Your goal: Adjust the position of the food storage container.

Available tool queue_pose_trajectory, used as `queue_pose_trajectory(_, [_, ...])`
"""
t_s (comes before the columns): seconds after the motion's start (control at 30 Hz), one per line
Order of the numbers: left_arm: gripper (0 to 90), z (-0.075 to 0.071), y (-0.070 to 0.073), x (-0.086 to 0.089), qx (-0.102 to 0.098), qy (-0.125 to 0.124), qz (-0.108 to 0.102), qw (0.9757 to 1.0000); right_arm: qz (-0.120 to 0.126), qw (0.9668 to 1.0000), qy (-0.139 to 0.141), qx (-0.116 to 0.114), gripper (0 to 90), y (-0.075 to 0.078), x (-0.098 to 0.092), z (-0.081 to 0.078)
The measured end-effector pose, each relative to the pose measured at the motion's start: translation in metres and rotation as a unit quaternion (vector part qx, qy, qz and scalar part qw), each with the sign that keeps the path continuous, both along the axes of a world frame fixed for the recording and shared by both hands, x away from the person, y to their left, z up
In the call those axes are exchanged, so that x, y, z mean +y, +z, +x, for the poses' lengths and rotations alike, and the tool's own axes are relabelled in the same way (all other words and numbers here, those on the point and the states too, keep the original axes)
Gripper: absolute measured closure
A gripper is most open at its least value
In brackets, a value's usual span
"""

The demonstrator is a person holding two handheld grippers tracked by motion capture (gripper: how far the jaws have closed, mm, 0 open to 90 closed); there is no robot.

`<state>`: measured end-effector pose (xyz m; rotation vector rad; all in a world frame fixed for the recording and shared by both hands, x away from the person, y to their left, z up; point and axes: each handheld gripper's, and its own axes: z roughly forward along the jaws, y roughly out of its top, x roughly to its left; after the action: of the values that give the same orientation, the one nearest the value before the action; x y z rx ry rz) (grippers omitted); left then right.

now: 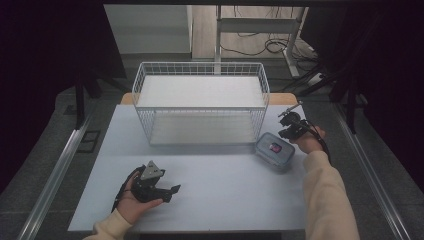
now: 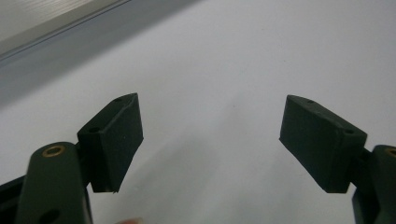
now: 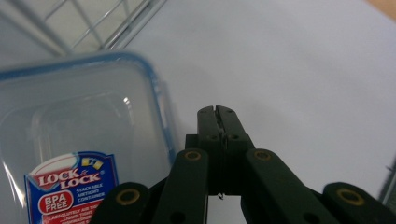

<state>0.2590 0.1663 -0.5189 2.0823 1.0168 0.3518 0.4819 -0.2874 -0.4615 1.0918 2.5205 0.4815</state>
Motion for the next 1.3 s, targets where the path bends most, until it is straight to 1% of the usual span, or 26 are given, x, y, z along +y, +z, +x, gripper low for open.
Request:
queue_pose_trajectory(0.03, [20.7,0.0,0.0,0.0,0.0,0.0,0.001,1.0,0.002,0.9999,0.012,-0.005,89.4,-0.001,0.003,-0.002])
queue_pose_trajectory(0.1, [20.7,0.0,0.0,0.0,-0.001,0.0,0.001,1.0,0.002,0.9999,0.015,-0.006,89.4,0.0,0.004,-0.002])
queue_pose_trajectory(0.13, [20.7,0.0,0.0,0.0,-0.001,0.0,0.0,1.0,-0.002,0.9996,0.028,-0.003,89.4,0.0,0.007,-0.005])
queue_pose_trajectory(0.2, [20.8,0.0,0.0,0.0,0.0,0.0,0.0,1.0,-0.01,0.9992,0.038,-0.004,89.4,0.0,0.011,-0.009])
queue_pose_trajectory(0.27, [20.7,0.0,0.0,0.0,-0.001,0.0,0.001,1.0,-0.009,0.9991,0.04,-0.001,89.4,0.0,0.013,-0.011])
queue_pose_trajectory(0.3, [20.8,0.0,0.001,0.0,-0.001,0.0,0.001,1.0,-0.009,0.9988,0.048,-0.004,89.4,-0.001,0.014,-0.015])
queue_pose_trajectory(0.33, [20.8,-0.001,0.001,0.0,-0.002,0.0,0.001,1.0,-0.004,0.9985,0.055,-0.007,89.4,-0.002,0.017,-0.021])
queue_pose_trajectory(0.4, [20.8,-0.001,0.001,-0.001,-0.002,-0.001,0.003,1.0,-0.003,0.9983,0.058,-0.008,89.4,-0.002,0.018,-0.023])
queue_pose_trajectory(0.47, [20.8,-0.001,0.001,-0.001,-0.002,-0.002,0.003,1.0,0.008,0.9978,0.065,-0.007,89.5,-0.003,0.02,-0.032])
queue_pose_trajectory(0.5, [20.8,-0.001,0.001,-0.001,-0.001,-0.002,0.004,1.0,0.01,0.9974,0.071,-0.009,89.5,-0.003,0.022,-0.035])
queue_pose_trajectory(0.53, [20.9,-0.001,0.0,-0.001,-0.001,-0.002,0.004,1.0,0.011,0.9963,0.085,-0.008,89.5,-0.004,0.025,-0.043])
queue_pose_trajectory(0.57, [20.9,-0.001,0.0,-0.001,-0.001,-0.003,0.004,1.0,0.011,0.9963,0.085,-0.008,89.5,-0.004,0.025,-0.043])
queue_pose_trajectory(0.63, [20.9,-0.001,0.0,-0.002,0.0,-0.003,0.006,1.0,0.011,0.9946,0.103,-0.004,89.5,-0.004,0.034,-0.055])
queue_pose_trajectory(0.7, [20.9,-0.001,0.0,-0.002,-0.001,-0.003,0.007,1.0,0.01,0.9939,0.109,-0.002,89.5,-0.004,0.037,-0.058])
queue_pose_trajectory(0.73, [20.9,-0.001,0.0,-0.003,-0.001,-0.003,0.007,1.0,0.01,0.9929,0.119,0.0,89.5,-0.004,0.042,-0.062])
queue_pose_trajectory(0.77, [20.9,-0.001,0.0,-0.003,-0.001,-0.004,0.006,1.0,0.009,0.9911,0.133,0.005,89.5,-0.004,0.053,-0.073])
queue_pose_trajectory(0.8, [20.9,-0.001,0.0,-0.003,-0.001,-0.004,0.006,1.0,0.009,0.9911,0.133,0.005,89.5,-0.004,0.053,-0.073])
queue_pose_trajectory(0.83, [20.9,-0.002,0.0,-0.003,-0.001,-0.004,0.006,1.0,0.007,0.99,0.141,0.005,89.5,-0.004,0.057,-0.076])
queue_pose_trajectory(0.87, [20.9,-0.002,0.001,-0.003,-0.002,-0.004,0.005,1.0,0.003,0.9872,0.159,0.006,89.5,-0.005,0.068,-0.087])
queue_pose_trajectory(0.9, [20.9,-0.002,0.001,-0.003,-0.002,-0.004,0.005,1.0,0.002,0.9861,0.166,0.006,89.4,-0.005,0.071,-0.09])
queue_pose_trajectory(0.93, [20.9,-0.002,0.001,-0.003,-0.001,-0.003,0.004,1.0,0.002,0.9861,0.166,0.006,89.4,-0.005,0.071,-0.09])
queue_pose_trajectory(0.97, [20.9,-0.002,0.001,-0.003,-0.002,-0.003,0.003,1.0,0.0,0.9841,0.177,0.007,89.5,-0.005,0.076,-0.095])
queue_pose_trajectory(1.1, [20.9,-0.002,0.002,-0.001,0.0,0.0,-0.003,1.0,0.004,0.9792,0.202,0.014,89.5,-0.006,0.092,-0.111])
queue_pose_trajectory(1.13, [20.9,-0.002,0.002,-0.001,0.0,0.001,-0.004,1.0,0.002,0.9773,0.212,0.012,89.4,-0.007,0.098,-0.116])
queue_pose_trajectory(1.2, [20.9,-0.002,0.002,-0.001,0.0,0.001,-0.006,1.0,0.001,0.9769,0.214,0.012,89.4,-0.007,0.099,-0.118])
queue_pose_trajectory(1.3, [20.9,-0.002,0.003,0.001,0.0,0.005,-0.008,1.0,0.004,0.9775,0.211,0.01,89.3,-0.006,0.098,-0.12])
